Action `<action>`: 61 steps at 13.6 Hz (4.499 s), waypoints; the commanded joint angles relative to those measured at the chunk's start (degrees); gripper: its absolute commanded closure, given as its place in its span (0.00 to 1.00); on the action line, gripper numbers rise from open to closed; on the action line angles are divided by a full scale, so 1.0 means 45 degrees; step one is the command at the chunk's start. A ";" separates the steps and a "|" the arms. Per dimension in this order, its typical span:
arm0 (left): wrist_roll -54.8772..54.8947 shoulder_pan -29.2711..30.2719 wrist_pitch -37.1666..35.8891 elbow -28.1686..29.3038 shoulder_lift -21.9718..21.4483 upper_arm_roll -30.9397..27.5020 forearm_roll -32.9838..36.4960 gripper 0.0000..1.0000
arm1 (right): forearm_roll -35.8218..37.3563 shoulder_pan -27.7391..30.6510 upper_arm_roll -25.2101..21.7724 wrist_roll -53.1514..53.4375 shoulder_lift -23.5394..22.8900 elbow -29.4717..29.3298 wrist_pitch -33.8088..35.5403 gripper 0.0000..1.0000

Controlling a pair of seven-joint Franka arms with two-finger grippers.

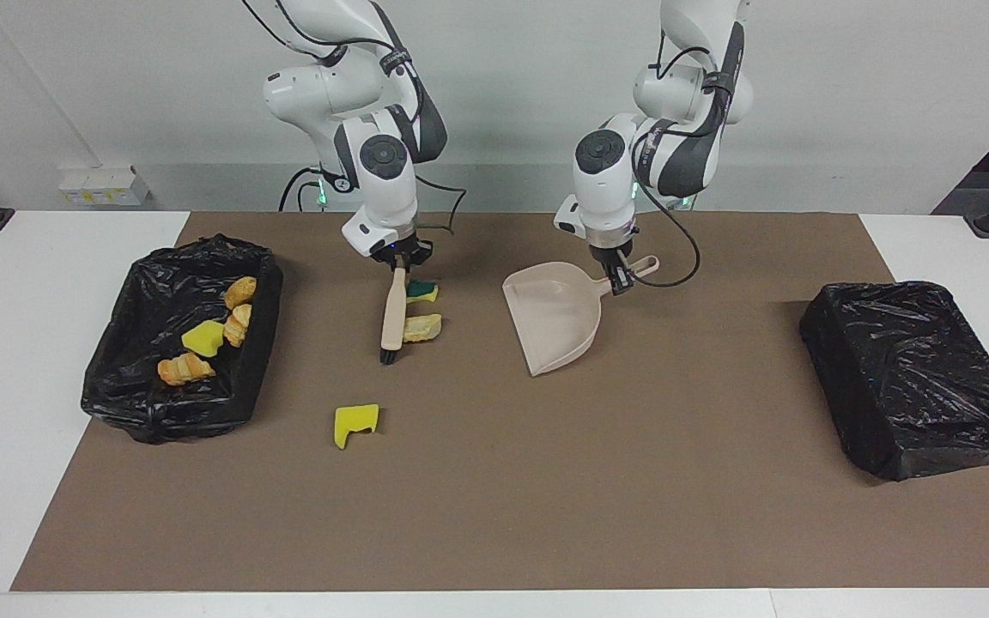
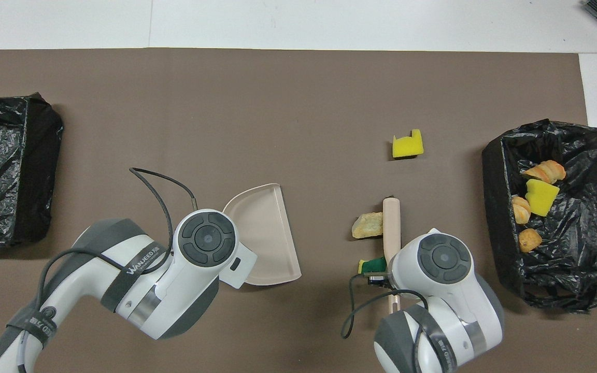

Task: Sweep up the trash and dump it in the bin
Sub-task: 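Sweep the bread and green sponge toward the dustpan with the right gripper, then carry the brush toward the yellow sponge with the right gripper, then sweep the yellow sponge into the dustpan with the right gripper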

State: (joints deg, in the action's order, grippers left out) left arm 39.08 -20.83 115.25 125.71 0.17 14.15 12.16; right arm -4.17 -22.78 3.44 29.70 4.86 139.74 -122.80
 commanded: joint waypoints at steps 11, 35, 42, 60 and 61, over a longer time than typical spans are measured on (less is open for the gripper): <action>-0.0993 0.0254 0.0171 0.0540 -0.0408 -0.0137 0.0091 1.00 | -0.4947 -0.3630 0.0076 0.0438 -0.3170 -0.5289 0.0548 1.00; 0.1314 0.0000 0.0854 0.2083 -0.1306 -0.0098 0.0091 1.00 | -0.7492 -0.3004 -0.0001 -0.4626 -0.1393 -0.2595 0.0373 1.00; 0.1041 0.0156 0.1245 0.1927 -0.1151 -0.0117 -0.0026 1.00 | -0.3517 -0.0625 -0.0041 -0.4704 -0.0805 -0.3862 0.3612 1.00; 0.0418 0.1485 -0.0201 -0.2233 0.1721 -0.0234 -0.0964 1.00 | 0.6162 0.2995 0.0154 -0.4881 -0.5843 -0.8123 0.3147 1.00; 0.0300 0.1466 -0.0104 -0.2233 0.1740 -0.0234 -0.0964 1.00 | 0.5967 0.2760 0.0154 -0.4900 -0.5903 -0.8104 0.3302 1.00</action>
State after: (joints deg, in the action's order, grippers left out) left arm 41.48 -14.64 115.90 117.13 7.60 12.71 8.73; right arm 23.22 -8.98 3.63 9.48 -20.78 104.28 -108.69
